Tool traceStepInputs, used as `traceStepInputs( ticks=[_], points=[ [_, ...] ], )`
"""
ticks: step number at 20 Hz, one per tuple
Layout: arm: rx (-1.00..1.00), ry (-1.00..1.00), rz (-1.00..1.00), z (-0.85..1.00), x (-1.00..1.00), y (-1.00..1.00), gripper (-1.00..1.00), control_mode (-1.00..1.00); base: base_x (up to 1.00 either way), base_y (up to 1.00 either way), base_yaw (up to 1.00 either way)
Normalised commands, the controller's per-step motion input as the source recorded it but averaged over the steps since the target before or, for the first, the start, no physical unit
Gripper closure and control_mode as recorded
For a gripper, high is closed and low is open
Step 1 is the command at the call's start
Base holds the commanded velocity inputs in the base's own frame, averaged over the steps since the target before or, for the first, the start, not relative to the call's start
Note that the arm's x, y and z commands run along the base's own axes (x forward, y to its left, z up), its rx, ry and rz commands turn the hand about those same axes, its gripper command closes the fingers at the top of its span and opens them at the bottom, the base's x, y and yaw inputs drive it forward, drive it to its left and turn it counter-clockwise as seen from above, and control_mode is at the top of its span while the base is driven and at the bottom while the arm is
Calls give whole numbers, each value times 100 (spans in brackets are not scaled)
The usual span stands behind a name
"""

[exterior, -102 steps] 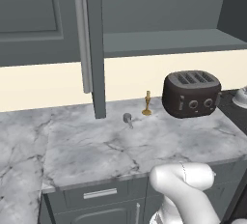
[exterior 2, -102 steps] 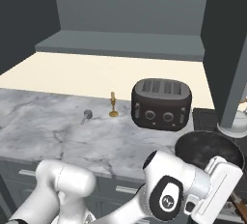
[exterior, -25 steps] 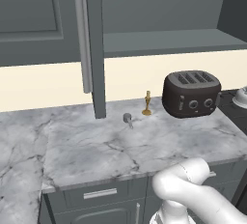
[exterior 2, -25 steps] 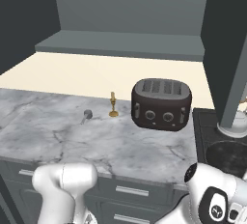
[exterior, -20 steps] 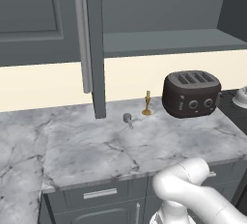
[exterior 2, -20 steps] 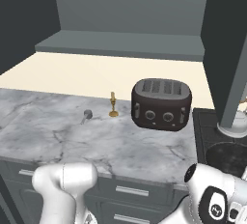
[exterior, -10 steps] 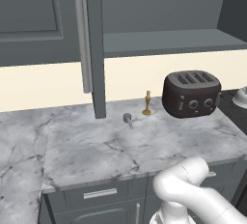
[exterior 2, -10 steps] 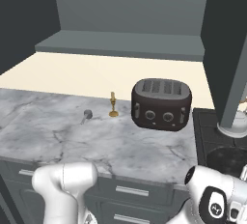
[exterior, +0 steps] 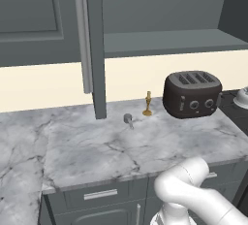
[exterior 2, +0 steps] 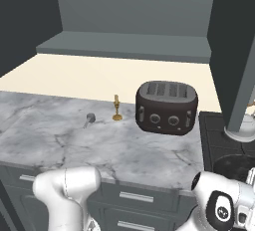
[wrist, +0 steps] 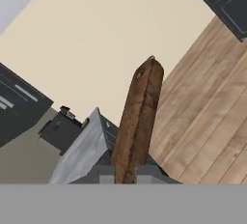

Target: Pick the pan from the cabinet and place it on the stove. Then turn on the stove burner for the pan.

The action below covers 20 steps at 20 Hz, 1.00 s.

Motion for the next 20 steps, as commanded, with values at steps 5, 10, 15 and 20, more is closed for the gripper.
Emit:
traceStepInputs(
  ticks=[5, 10, 15, 20],
  points=[
    [-5, 0, -2, -19, 29, -4, 100, -100, 0, 0, 0],
    [-5, 0, -2, -22, 25, -7, 100, -100, 0, 0, 0],
    [-3, 0, -1, -21, 22, -9, 100, -100, 0, 0, 0],
    [-3, 0, -1, -22, 23, -9, 100, -100, 0, 0, 0]
  ],
)
